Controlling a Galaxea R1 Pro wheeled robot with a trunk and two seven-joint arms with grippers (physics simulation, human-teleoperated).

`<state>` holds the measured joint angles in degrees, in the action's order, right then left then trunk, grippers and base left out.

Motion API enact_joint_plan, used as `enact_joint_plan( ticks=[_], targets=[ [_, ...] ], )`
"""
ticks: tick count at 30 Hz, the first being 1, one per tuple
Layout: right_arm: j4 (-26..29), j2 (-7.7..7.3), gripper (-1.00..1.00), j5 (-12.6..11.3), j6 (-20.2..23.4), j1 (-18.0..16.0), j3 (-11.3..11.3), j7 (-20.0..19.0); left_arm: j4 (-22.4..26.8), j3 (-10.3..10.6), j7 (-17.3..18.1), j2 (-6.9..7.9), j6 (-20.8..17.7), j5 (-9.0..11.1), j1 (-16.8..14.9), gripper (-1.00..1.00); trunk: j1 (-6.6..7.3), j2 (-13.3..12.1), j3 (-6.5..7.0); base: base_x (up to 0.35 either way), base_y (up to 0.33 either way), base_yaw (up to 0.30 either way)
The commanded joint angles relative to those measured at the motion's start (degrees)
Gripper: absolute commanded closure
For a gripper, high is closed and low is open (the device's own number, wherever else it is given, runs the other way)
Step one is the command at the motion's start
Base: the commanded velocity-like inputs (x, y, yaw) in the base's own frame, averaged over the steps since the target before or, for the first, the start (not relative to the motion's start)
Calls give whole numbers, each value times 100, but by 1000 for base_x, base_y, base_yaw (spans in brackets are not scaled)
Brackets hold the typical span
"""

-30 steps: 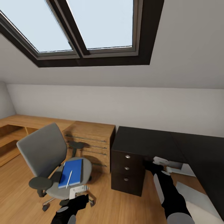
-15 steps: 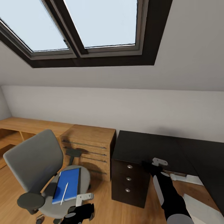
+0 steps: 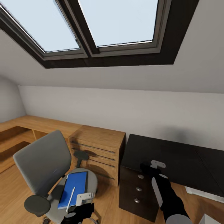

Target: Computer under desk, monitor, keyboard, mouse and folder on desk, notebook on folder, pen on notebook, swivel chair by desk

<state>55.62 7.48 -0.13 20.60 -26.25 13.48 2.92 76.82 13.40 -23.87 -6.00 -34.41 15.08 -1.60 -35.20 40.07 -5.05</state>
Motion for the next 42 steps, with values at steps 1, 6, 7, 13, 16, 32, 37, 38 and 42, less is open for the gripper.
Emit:
enact_joint_plan(
  ticks=[1,6,7,13,16,32,37,38,42],
  targets=[
    [-39,3,100,-1,33,-3,-5,3,14,10,-53,2,-14,59,-7,-100,-3,10,-10,104,0,276],
    [-156,-9,100,-1,-129,-3,-343,3,98,29,-56,2,-14,64,-7,-100,-3,10,-10,264,0,215],
    [-165,-9,100,-1,-188,-3,-370,5,102,30,-56,2,-14,65,-7,-100,-3,10,-10,313,0,59],
    [-170,-18,100,-4,-249,-3,-398,-11,105,31,-57,2,-14,64,-7,-100,-3,10,-10,313,-96,12],
    [-173,-18,100,-5,-251,-3,-398,-11,105,31,-59,2,-14,59,-7,-100,-3,10,-10,273,-220,0],
    [-297,-18,100,4,-258,-3,-407,-11,105,31,-56,2,-21,64,-7,-100,-3,10,-10,228,-107,0],
    [-306,-35,100,0,-273,-3,-414,-29,247,0,-28,3,-30,76,-7,-100,-3,10,-10,11,-2,0],
    [-306,-38,100,1,-282,-3,-415,-49,346,-8,-22,6,-34,81,-7,-100,-3,10,-10,1,0,0],
    [-442,-50,100,13,-299,-3,-422,-312,693,-20,-7,10,-45,174,-7,-100,-3,10,-10,0,0,0]
  ],
)
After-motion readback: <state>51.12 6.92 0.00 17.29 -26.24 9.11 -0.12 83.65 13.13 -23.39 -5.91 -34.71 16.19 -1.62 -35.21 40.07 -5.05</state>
